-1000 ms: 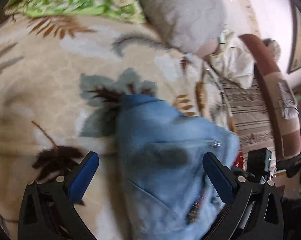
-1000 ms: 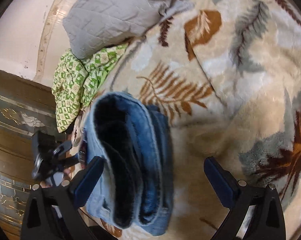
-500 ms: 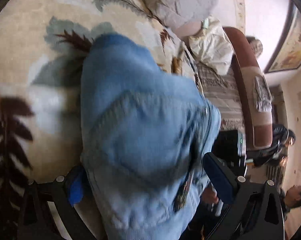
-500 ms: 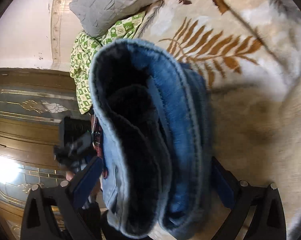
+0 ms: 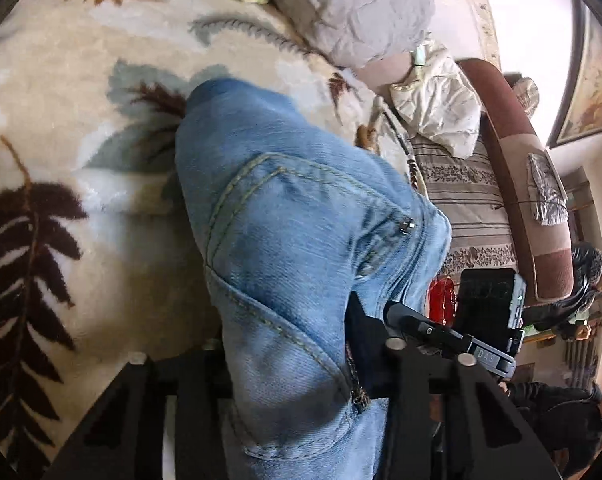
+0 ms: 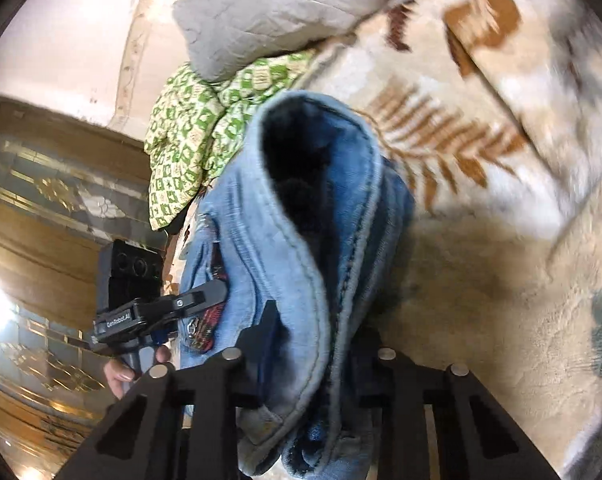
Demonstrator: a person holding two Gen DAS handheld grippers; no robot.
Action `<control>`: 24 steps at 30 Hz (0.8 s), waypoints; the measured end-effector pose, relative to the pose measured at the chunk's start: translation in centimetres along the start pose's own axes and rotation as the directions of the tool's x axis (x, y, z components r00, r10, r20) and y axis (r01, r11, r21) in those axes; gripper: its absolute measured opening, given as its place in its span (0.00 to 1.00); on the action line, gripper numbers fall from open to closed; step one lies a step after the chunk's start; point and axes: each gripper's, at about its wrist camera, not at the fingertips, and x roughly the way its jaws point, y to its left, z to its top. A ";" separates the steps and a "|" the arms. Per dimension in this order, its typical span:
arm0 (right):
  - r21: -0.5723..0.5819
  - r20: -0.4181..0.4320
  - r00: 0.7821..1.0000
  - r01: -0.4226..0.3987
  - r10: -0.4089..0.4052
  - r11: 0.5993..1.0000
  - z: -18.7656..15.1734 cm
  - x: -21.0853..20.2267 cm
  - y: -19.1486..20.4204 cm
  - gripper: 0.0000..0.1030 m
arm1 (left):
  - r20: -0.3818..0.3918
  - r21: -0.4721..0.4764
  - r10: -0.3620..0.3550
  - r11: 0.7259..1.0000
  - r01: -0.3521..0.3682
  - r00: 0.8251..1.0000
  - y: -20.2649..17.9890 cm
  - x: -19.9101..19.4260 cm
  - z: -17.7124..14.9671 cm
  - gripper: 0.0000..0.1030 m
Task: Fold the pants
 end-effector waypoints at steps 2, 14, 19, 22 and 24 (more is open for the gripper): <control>-0.016 0.011 1.000 -0.008 0.008 1.000 0.3 -0.6 1.2 0.27 | 0.014 0.002 -0.010 1.000 0.010 1.000 -0.5 -0.7 0.2 0.37; -0.090 0.029 0.999 -0.017 0.019 0.996 1.9 0.0 7.0 0.27 | 0.068 0.024 0.047 0.999 -0.049 0.997 -0.8 -6.9 2.2 0.39; -0.042 -0.041 0.997 0.057 -0.058 0.998 1.4 3.3 2.0 0.27 | 0.007 -0.054 0.079 0.995 -0.078 0.997 4.1 -1.8 1.8 0.40; -0.014 -0.051 0.999 0.009 -0.010 1.000 1.2 4.1 -0.1 0.27 | 0.037 -0.071 0.028 0.997 -0.025 0.999 5.2 -1.5 1.3 0.41; -0.054 -0.047 0.998 0.031 -0.034 0.998 1.0 4.1 0.2 0.28 | 0.031 -0.076 0.043 0.996 -0.041 0.999 5.6 -1.3 1.3 0.52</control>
